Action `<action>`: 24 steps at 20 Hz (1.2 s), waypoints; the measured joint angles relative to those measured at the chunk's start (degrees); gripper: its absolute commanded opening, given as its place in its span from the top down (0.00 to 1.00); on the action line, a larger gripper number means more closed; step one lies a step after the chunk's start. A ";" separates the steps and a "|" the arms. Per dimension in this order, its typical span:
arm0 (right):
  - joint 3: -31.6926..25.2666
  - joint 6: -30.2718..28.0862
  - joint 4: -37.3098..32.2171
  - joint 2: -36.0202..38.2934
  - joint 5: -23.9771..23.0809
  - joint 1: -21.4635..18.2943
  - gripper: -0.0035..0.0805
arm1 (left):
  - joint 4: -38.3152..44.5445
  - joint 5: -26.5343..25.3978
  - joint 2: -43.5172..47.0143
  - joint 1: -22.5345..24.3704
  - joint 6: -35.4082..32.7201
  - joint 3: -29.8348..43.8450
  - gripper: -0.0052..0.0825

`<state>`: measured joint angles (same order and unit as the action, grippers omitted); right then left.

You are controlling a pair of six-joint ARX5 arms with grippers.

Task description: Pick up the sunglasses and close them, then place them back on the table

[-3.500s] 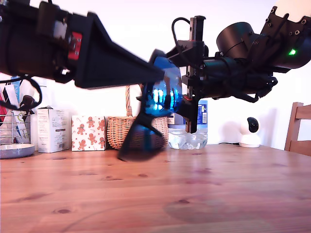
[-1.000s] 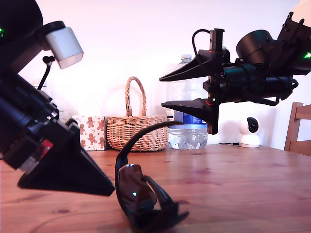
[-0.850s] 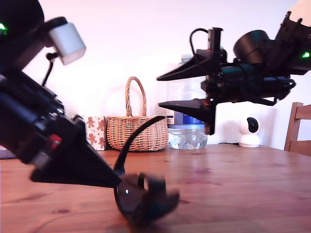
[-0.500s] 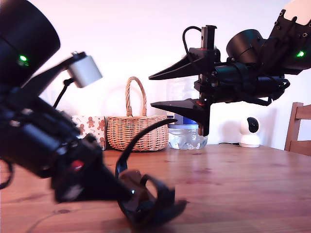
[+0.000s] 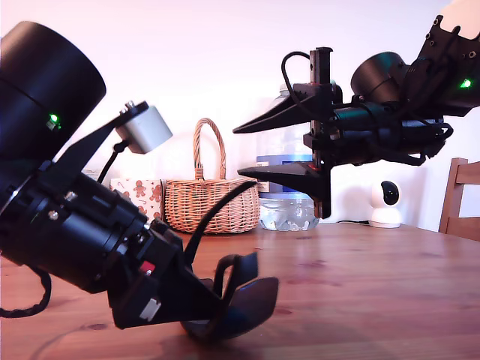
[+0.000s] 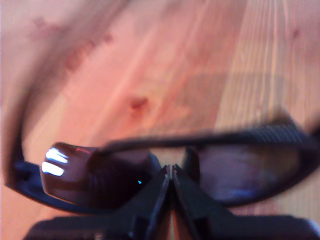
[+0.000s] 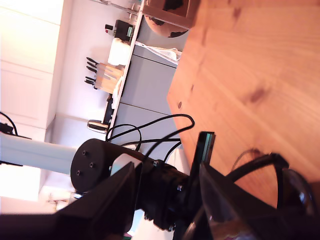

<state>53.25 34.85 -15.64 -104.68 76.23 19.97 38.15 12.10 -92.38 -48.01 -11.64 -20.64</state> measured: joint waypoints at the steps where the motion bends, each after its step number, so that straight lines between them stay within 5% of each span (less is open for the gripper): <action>1: 0.00 -0.02 2.19 0.00 0.44 0.00 0.57 | 0.04 0.04 0.00 0.00 -0.02 0.00 0.97; 13: 0.00 6.10 9.35 0.00 2.78 7.45 0.57 | -2.14 2.89 -0.87 0.52 -6.05 -0.22 0.97; 24: 0.00 2.89 18.14 0.00 4.09 7.65 0.58 | -2.60 2.93 -0.85 0.81 -6.95 -0.39 0.97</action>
<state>53.25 37.74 2.50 -104.68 80.31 27.62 35.55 15.03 -93.23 -47.20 -18.59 -21.04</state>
